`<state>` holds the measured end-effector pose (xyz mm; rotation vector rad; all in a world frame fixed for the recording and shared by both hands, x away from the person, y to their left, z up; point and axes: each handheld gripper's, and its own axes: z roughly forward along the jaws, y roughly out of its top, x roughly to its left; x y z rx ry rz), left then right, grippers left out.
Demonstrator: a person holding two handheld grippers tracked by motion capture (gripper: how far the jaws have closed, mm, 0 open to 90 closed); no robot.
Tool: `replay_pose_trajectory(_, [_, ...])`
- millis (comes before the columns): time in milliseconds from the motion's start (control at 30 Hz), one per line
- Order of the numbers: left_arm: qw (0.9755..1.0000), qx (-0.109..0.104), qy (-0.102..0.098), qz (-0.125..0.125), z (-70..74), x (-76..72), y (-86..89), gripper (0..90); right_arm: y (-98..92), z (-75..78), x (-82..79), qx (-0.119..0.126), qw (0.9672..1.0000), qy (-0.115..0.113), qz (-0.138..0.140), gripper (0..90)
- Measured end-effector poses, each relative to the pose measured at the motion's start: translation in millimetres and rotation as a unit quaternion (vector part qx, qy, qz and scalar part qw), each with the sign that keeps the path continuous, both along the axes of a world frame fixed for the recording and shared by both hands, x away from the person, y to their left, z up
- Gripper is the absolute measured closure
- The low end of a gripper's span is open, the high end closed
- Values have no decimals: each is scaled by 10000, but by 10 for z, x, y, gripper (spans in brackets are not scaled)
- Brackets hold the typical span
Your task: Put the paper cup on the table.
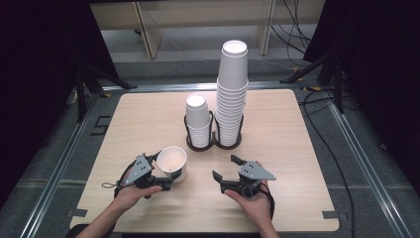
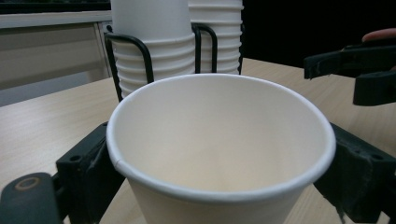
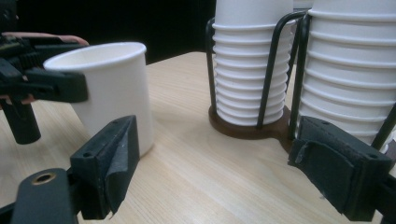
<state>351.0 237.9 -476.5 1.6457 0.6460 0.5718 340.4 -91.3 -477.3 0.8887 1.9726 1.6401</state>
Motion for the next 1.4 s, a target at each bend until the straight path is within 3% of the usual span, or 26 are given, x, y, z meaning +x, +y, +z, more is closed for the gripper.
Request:
replay_pose_trajectory(67, [10000, -28, -24, 5, -15, 19, -13, 107, 1, 5, -12, 75, 9999, 122, 33, 150])
replay_pose_trajectory(133, [10000, 2, -6, 59, -13, 22, -2, 107, -11, 3, 1, 3, 10000, 53, 29, 150])
replay_pose_trajectory(167, [10000, -13, -29, 73, -15, 28, 6, 107, -8, 5, -15, 56, 9999, 158, -34, 150])
replay_pose_trajectory(233, [9999, 38, -14, 149, -6, 27, 44, 107, -10, 4, -5, 90, 9999, 123, 22, 150])
replay_pose_trajectory(300, [9998, -100, -54, 168, -18, 44, 64, 107, -12, 1, -1, 85, 9999, 112, 15, 150])
replay_pose_trajectory(333, [9997, 44, -23, 225, -4, 38, 98, 108, -17, 5, -4, 60, 9999, 113, -7, 150])
replay_pose_trajectory(500, [9995, 36, -3, 324, -15, 48, 128, 108, -7, 2, 4, 114, 9998, 136, 33, 150])
replay_pose_trajectory(533, [9995, -91, -110, 280, -30, 77, 125, 108, 2, 8, -10, 197, 9996, 211, 54, 150])
replay_pose_trajectory(567, [9994, -74, -119, 311, -32, 79, 132, 108, -5, 1, 0, 75, 9999, 130, -15, 150])
replay_pose_trajectory(600, [9994, -80, -111, 304, -31, 81, 135, 108, 6, 11, -34, 186, 9993, 328, -44, 150])
replay_pose_trajectory(633, [9994, -80, -111, 304, -31, 81, 135, 108, 6, 11, -34, 186, 9993, 328, -44, 150])
replay_pose_trajectory(667, [9995, -93, -116, 291, -34, 85, 137, 107, -7, 5, -6, 79, 9999, 124, 7, 150])
replay_pose_trajectory(733, [9994, -100, -115, 297, -35, 84, 134, 106, -14, -16, 23, 2, 10000, 0, -13, 150])
replay_pose_trajectory(833, [9995, -93, -118, 282, -35, 87, 133, 103, -11, -14, 7, 53, 9999, 100, -26, 149])
replay_pose_trajectory(900, [9993, -49, 53, 359, -27, 60, 135, 99, -11, -19, 5, 51, 9999, 100, -21, 149])
replay_pose_trajectory(1033, [9993, -73, 64, 361, -27, 60, 133, 93, -2, -15, -5, 189, 9998, 119, -7, 149])
replay_pose_trajectory(1100, [9995, -155, -71, 284, -32, 89, 131, 86, -5, -12, -4, 211, 9997, 139, 30, 149])
replay_pose_trajectory(1200, [9993, -102, 91, 356, -18, 61, 141, 73, -5, -15, -2, 219, 9996, 156, 38, 149])
replay_pose_trajectory(1233, [9993, -102, 91, 356, -18, 61, 141, 67, -8, -21, 12, 164, 9998, 67, 50, 149])
replay_pose_trajectory(1267, [9995, -191, -22, 240, -21, 84, 137, 59, -9, -15, -1, 173, 9997, 136, 44, 149])
replay_pose_trajectory(1300, [9992, -118, 99, 358, -9, 55, 141, 47, -9, -21, 10, 143, 9999, 87, 28, 149])
replay_pose_trajectory(1333, [9995, -186, -31, 262, -12, 80, 137, 39, -15, -20, 12, 56, 9999, 87, -17, 149])
replay_pose_trajectory(1367, [9993, -254, 28, 262, -13, 75, 133, 23, -10, -18, 8, 125, 9999, 113, 19, 149])
replay_pose_trajectory(1400, [9991, -167, 136, 352, 2, 50, 141, 8, -13, -14, 6, 76, 9999, 134, 12, 149])
